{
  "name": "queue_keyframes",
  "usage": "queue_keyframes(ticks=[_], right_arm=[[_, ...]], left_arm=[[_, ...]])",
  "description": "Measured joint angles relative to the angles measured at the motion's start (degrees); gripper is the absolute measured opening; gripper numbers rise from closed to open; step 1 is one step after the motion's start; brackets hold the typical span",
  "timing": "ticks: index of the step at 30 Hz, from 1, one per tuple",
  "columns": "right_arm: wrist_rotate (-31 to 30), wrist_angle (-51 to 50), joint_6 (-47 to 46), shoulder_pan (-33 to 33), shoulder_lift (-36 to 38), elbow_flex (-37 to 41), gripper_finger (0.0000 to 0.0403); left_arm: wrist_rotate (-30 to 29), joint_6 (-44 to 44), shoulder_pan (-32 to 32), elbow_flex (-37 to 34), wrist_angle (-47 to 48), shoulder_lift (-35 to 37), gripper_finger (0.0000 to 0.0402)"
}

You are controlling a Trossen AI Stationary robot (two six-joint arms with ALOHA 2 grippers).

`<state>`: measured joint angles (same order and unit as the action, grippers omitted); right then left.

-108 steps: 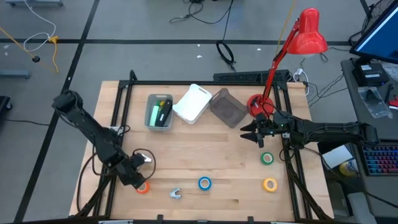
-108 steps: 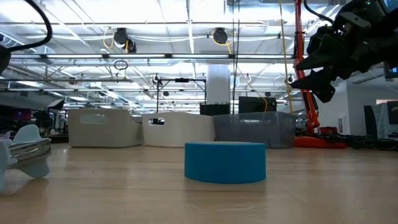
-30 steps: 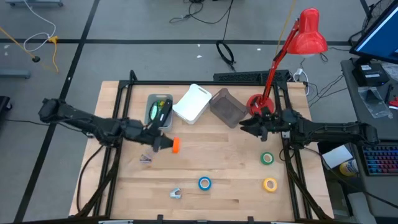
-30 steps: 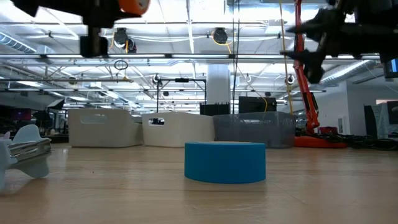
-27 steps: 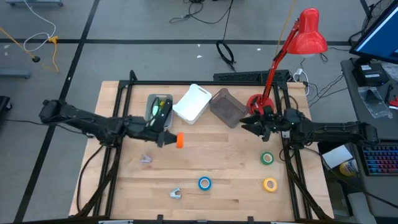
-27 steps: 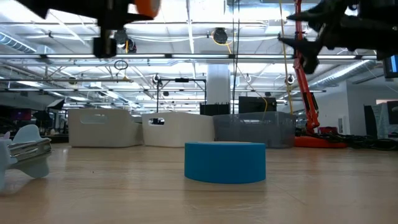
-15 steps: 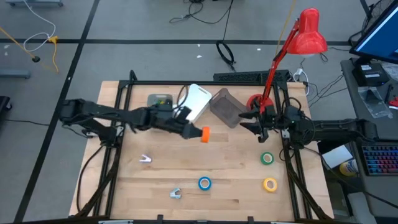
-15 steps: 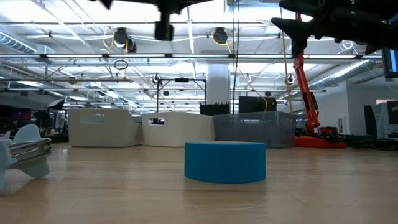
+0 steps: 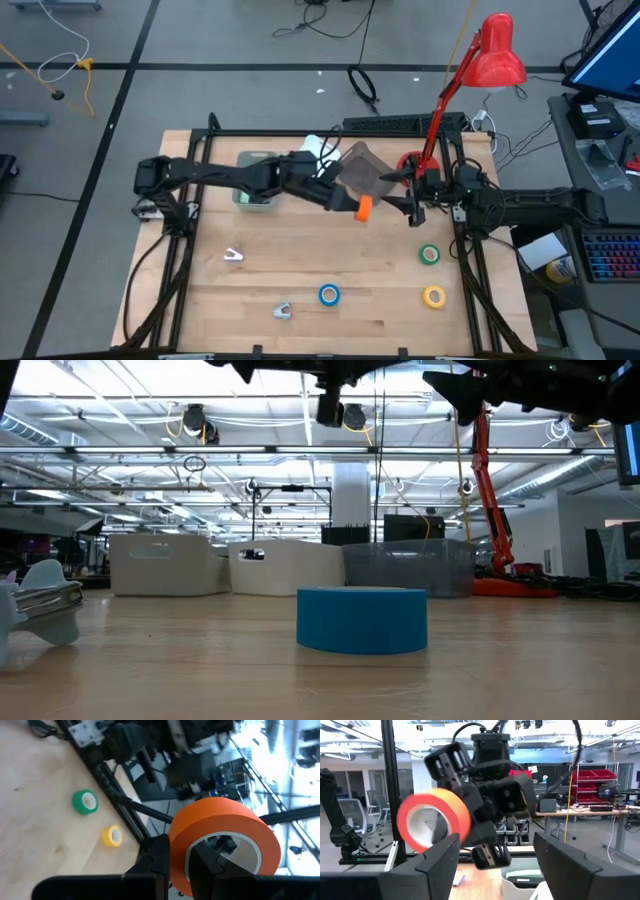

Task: Pick and place Stapler, Stapler remover, tape
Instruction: Put the orange tape into the black bin

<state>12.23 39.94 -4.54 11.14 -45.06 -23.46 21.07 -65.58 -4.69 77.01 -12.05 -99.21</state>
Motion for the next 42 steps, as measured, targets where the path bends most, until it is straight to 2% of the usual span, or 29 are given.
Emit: queue_keyframes(ticks=[12, 22, 30, 35, 42], right_arm=[[-0.03, -2.18, 3.74, 0.0, -0.23, -0.48, 0.0255], [1.26, -3.56, 5.0, 0.02, -7.3, -5.4, 0.0254], [3.02, -5.49, 5.84, 0.01, -8.66, -7.02, 0.0251], [2.95, -5.59, 5.93, 0.02, -8.66, -7.02, 0.0217], [2.91, -5.7, 6.56, 0.02, -8.68, -7.02, 0.0122]], left_arm=[[-0.46, -4.08, -1.74, 1.25, 0.37, -2.15, 0.0039], [-1.16, -5.12, -2.43, 1.25, 1.13, -2.43, 0.0039], [-0.99, -4.56, -2.36, 1.25, 2.1, -2.4, 0.0039], [-0.51, -4.22, -2.35, 1.25, 3.83, -2.39, 0.0039], [-0.15, -3.76, -2.73, 1.25, 4.5, -2.39, 0.0039]])
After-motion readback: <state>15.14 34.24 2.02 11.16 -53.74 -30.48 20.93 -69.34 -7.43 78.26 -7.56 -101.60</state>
